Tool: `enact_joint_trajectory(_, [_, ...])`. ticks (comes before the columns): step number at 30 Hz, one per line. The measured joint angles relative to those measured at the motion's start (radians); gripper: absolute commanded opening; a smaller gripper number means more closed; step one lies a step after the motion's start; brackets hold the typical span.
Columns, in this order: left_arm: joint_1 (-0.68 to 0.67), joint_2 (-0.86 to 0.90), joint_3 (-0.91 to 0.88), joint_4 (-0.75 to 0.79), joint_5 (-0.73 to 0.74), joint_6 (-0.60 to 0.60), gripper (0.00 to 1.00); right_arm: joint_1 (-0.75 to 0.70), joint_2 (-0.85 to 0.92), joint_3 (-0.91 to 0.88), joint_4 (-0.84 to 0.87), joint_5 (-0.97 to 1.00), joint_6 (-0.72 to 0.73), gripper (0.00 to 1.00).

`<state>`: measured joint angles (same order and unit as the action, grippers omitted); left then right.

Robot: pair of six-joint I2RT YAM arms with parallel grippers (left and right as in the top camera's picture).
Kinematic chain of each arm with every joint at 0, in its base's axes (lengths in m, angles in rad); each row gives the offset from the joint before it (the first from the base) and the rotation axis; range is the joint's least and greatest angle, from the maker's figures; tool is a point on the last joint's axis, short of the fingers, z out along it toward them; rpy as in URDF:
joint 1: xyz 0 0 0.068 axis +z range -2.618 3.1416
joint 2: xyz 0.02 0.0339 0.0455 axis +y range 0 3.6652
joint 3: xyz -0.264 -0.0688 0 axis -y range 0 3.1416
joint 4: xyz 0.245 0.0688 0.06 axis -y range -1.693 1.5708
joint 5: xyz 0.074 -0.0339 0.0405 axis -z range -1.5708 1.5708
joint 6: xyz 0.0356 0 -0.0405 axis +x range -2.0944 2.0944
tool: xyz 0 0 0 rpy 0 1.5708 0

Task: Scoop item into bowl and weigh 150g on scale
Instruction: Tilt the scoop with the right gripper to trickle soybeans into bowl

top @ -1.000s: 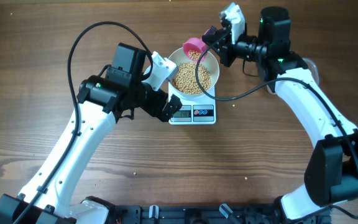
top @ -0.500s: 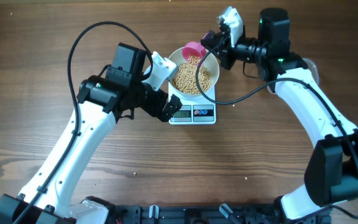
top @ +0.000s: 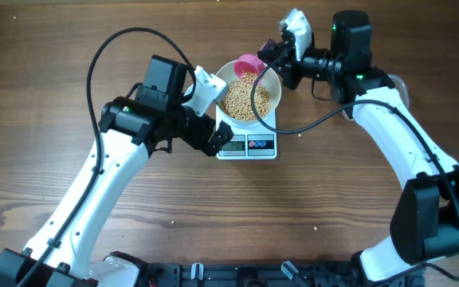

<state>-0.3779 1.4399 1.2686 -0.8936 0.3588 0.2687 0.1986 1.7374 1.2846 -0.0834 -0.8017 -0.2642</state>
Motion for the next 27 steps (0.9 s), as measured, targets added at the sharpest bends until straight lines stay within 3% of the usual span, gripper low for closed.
enact_joint_trajectory(24, [0.000,0.000,0.000,0.000,0.000,0.000,1.00,-0.001,0.000,0.000,-0.045,0.021,-0.034,0.04])
enact_joint_trajectory(27, [0.000,0.000,0.000,0.000,0.000,0.000,1.00,-0.002,0.000,0.000,-0.060,-0.056,-0.061,0.04])
